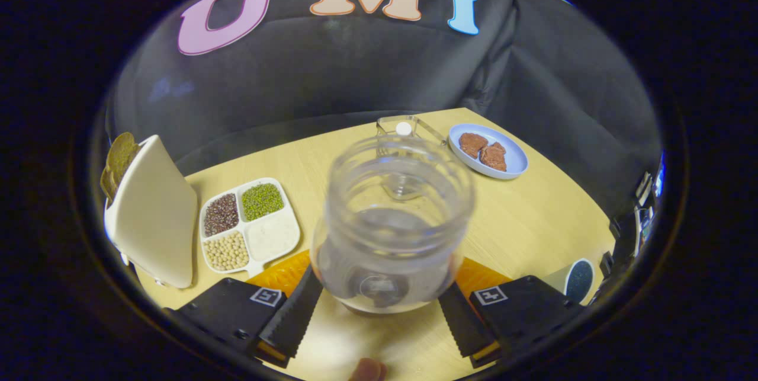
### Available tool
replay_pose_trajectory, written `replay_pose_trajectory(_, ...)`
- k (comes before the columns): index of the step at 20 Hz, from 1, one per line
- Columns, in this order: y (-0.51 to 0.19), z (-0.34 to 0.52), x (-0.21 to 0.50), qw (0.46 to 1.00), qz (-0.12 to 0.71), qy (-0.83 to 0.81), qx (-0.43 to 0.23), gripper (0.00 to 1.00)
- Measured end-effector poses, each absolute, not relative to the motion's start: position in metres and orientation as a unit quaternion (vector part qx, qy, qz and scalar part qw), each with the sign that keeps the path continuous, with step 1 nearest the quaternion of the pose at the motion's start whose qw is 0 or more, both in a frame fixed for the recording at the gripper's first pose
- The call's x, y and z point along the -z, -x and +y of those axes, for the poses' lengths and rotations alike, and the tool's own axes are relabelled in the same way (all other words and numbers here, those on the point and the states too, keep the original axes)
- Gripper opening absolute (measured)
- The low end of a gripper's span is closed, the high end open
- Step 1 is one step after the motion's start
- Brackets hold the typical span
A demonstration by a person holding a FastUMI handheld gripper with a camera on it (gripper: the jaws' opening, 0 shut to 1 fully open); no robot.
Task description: Take the bottle from table, then pour the juice into the cup, finally place the bottle on the coaster
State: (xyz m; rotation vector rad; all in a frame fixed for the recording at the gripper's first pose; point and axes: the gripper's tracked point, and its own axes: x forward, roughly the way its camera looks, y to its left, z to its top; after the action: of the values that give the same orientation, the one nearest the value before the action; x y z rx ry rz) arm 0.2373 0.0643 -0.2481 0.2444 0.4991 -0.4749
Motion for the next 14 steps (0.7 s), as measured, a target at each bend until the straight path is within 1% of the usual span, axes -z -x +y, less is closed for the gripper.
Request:
replay_pose_trajectory(10, -0.201, 0.073, 0.207, 0.947, 0.220, -0.125, 0.197, 1.00)
replay_pose_trajectory(14, -0.175, 0.080, 0.185, 0.956, 0.219, -0.110, 0.161, 1.00)
